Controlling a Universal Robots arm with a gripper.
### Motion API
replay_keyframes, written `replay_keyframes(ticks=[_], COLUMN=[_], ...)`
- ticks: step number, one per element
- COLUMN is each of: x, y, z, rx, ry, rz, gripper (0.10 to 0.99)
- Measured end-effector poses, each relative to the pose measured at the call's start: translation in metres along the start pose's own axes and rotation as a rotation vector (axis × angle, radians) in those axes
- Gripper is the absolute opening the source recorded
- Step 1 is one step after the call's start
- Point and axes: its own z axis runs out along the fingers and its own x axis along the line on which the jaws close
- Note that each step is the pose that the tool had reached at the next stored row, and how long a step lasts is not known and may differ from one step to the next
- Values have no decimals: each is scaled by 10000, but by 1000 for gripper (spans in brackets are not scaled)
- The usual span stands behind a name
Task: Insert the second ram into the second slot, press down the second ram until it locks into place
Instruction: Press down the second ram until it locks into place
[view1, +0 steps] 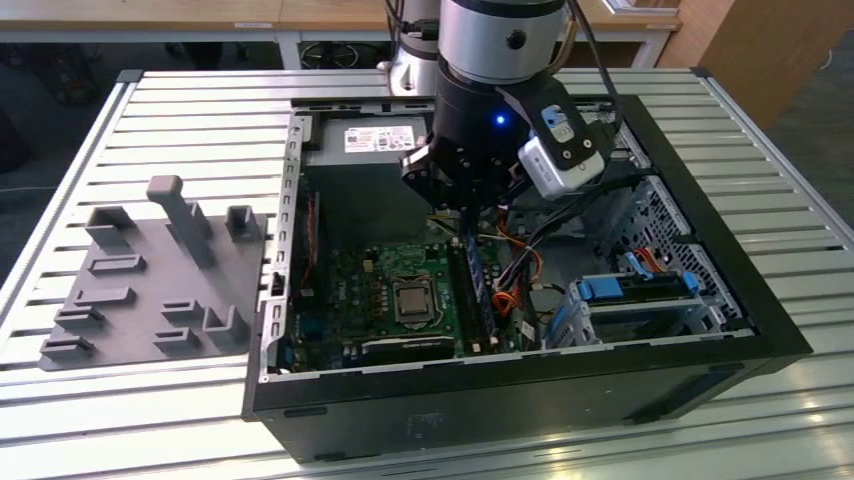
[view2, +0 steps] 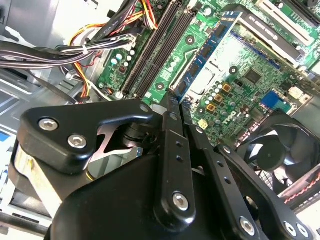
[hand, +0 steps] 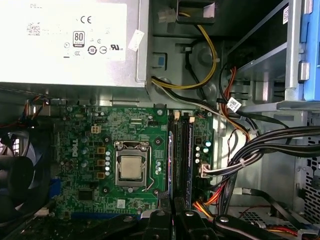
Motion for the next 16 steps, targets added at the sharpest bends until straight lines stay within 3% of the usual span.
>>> replay_keyframes(ticks=[16], x=[-19], y=[9], z=[153], rx=[8], ry=[5], rz=[411], gripper=[137])
